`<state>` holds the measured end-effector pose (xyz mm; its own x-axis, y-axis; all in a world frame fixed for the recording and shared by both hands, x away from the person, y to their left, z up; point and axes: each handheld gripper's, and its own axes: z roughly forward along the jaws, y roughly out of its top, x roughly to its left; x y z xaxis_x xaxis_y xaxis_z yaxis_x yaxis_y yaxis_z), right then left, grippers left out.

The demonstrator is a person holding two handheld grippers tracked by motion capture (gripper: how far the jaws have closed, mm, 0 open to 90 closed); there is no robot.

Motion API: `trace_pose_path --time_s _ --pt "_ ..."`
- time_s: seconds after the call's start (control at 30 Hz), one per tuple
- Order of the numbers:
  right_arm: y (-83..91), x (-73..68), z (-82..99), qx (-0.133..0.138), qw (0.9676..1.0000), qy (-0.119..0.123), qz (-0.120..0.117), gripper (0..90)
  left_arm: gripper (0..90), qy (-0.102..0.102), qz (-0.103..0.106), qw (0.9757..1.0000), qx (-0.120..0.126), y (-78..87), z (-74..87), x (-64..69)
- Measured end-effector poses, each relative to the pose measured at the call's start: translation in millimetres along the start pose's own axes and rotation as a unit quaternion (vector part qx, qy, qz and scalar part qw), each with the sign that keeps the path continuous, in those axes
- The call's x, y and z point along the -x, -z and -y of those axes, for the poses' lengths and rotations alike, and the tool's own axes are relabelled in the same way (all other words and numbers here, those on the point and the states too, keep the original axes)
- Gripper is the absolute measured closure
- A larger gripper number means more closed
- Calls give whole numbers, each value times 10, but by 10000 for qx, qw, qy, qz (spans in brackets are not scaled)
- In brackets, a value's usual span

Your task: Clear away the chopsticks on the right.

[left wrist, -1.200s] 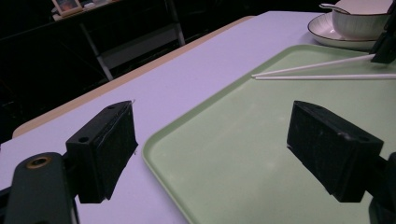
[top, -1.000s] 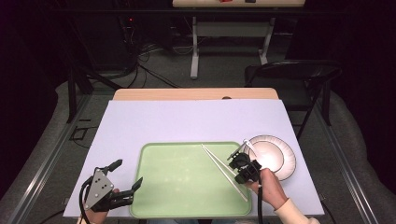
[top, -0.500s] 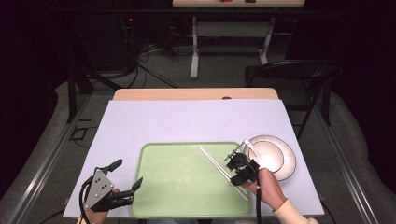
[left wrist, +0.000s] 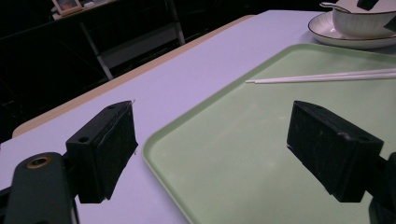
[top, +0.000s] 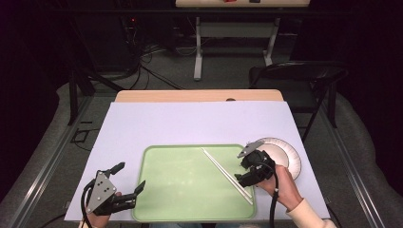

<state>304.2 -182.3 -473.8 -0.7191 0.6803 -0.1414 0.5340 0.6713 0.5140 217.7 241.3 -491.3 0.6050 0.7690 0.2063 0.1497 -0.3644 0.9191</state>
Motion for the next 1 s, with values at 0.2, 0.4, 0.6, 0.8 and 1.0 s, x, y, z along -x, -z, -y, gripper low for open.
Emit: trace_pose_path --time_s 0.2,0.4,0.6,0.8,1.0 --pt "139 81 61 389 9991 152 70 157 157 3 0 10000 4 2 0 -1" --pt "289 149 181 917 9955 179 145 135 157 -1 -1 10000 -17 -1 1 1" --pt "371 200 332 1216 9922 196 191 100 156 0 9 10000 -21 -3 1 -1" --pt "424 263 572 1572 9869 127 337 59 157 6 11 10000 -27 -9 2 -2" --pt "455 309 786 1756 9832 13 494 22 156 7 6 10000 -44 -14 3 -1"
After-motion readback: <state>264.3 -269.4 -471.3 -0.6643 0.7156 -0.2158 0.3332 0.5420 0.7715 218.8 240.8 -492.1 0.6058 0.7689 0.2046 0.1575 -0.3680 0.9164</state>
